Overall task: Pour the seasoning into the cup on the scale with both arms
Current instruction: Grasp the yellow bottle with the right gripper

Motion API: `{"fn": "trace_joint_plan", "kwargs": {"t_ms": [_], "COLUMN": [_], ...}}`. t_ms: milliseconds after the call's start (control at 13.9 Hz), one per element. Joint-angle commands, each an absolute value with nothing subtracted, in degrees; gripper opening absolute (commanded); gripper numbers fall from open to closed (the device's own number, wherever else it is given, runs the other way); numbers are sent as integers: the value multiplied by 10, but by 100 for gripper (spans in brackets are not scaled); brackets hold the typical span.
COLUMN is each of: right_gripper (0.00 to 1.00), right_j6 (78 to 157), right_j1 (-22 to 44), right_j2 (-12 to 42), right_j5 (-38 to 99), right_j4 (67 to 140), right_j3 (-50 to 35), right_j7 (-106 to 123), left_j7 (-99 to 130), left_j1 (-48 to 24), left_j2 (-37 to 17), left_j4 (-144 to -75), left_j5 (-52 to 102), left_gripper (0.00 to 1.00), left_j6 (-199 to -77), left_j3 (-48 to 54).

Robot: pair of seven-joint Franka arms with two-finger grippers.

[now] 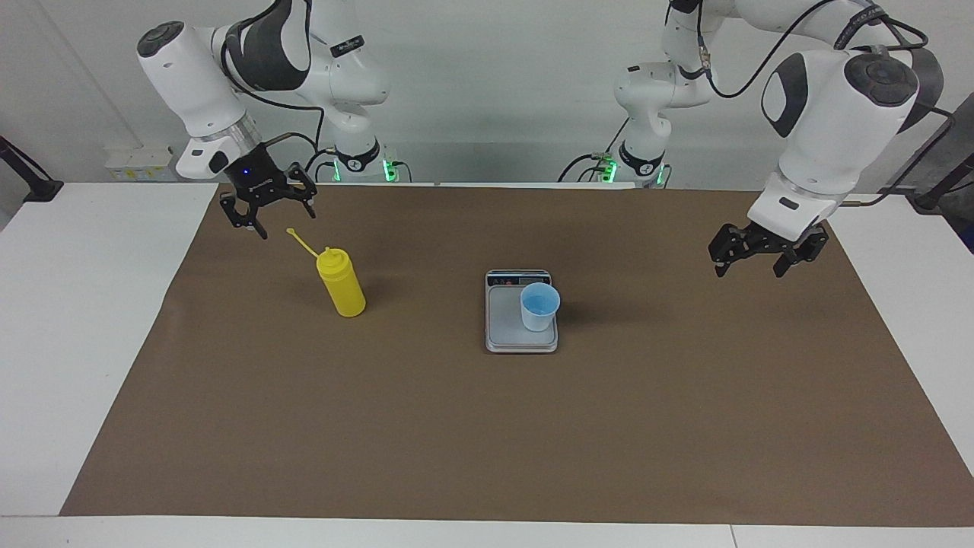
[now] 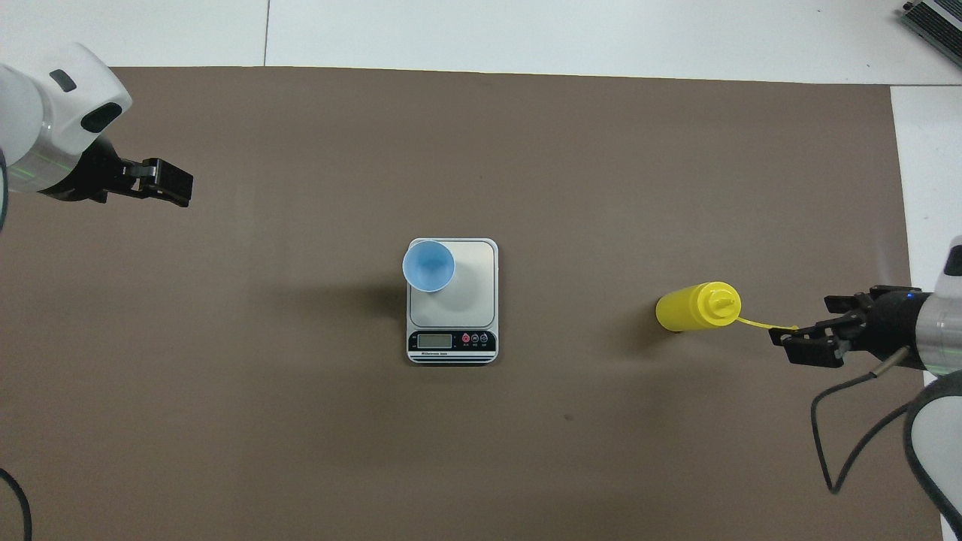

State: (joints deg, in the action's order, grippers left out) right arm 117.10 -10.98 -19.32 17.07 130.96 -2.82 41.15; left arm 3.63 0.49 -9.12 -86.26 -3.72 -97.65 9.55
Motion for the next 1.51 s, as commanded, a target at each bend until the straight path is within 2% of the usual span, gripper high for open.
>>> {"fn": "trace_joint_plan", "kwargs": {"t_ms": [0,360,576,792,1008,1224,1440], "right_gripper": [100,100,100,100,100,100,100], "right_j6": [1207,1246,1267,1278,1290,1303,1303], "right_j1": [-142,-192,-200,-200,-200,-175,-147], "right_j2": [-233,-230,-220,-184,-121,-76,-47], "right_j5": [224,343,437,535,660,774,845], "right_j4": [1375,1433,1467,1472,1473,1473,1473], "right_j3": [-20,-20,-20,-20,-20,-21,-21], "right_j7": [527,720,810,890,1043,1119,1170], "left_j7": [29,27,28,29,30,28,26], "left_j1": [12,12,10,13,11,6,11], "left_j2": [-57,-33,-20,-16,-16,-16,1], "left_j4": [-876,-875,-875,-856,-850,-829,-845], "left_j5": [-21,-22,-22,-19,-14,-18,-15], "left_gripper": [100,100,100,100,100,100,100], "left_j6": [-985,-988,-988,-975,-943,-883,-890], "left_j3": [98,98,98,98,100,104,103]}}
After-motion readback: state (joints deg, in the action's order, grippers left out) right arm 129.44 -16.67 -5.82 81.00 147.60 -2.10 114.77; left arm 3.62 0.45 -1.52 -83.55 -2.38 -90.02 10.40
